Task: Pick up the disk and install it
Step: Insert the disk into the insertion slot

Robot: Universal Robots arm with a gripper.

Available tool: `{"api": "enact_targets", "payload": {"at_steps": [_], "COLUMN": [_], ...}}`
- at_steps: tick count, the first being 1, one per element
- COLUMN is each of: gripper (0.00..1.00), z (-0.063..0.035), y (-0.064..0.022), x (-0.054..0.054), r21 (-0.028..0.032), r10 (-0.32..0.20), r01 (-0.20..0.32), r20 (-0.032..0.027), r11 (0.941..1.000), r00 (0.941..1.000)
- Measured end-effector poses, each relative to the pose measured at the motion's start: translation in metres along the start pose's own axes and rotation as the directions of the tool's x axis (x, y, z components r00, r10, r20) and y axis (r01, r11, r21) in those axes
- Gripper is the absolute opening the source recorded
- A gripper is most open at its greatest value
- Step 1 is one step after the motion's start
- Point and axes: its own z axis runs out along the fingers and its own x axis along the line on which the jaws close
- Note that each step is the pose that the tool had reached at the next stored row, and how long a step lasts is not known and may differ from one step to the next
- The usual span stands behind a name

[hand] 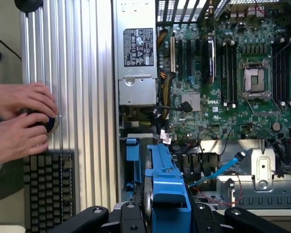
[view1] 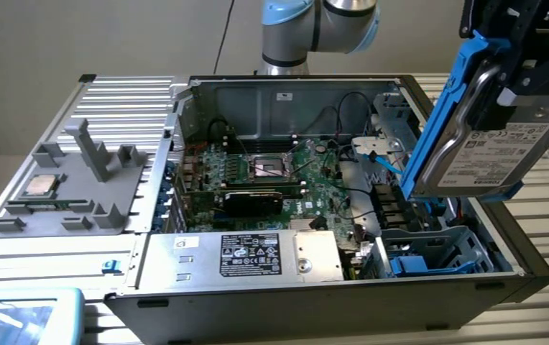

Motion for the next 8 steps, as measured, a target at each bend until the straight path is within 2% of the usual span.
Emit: {"api": "enact_targets", "payload": {"at_steps": [8], "gripper": [0.37], "z": [0.0147], "y": [-0.0009], "x": [0.003], "r21": [-0.0001], "r10": [0.004], "r01": [-0.004], "r20": [0.0002], "r11": [1.0000], "r00": [1.0000]}}
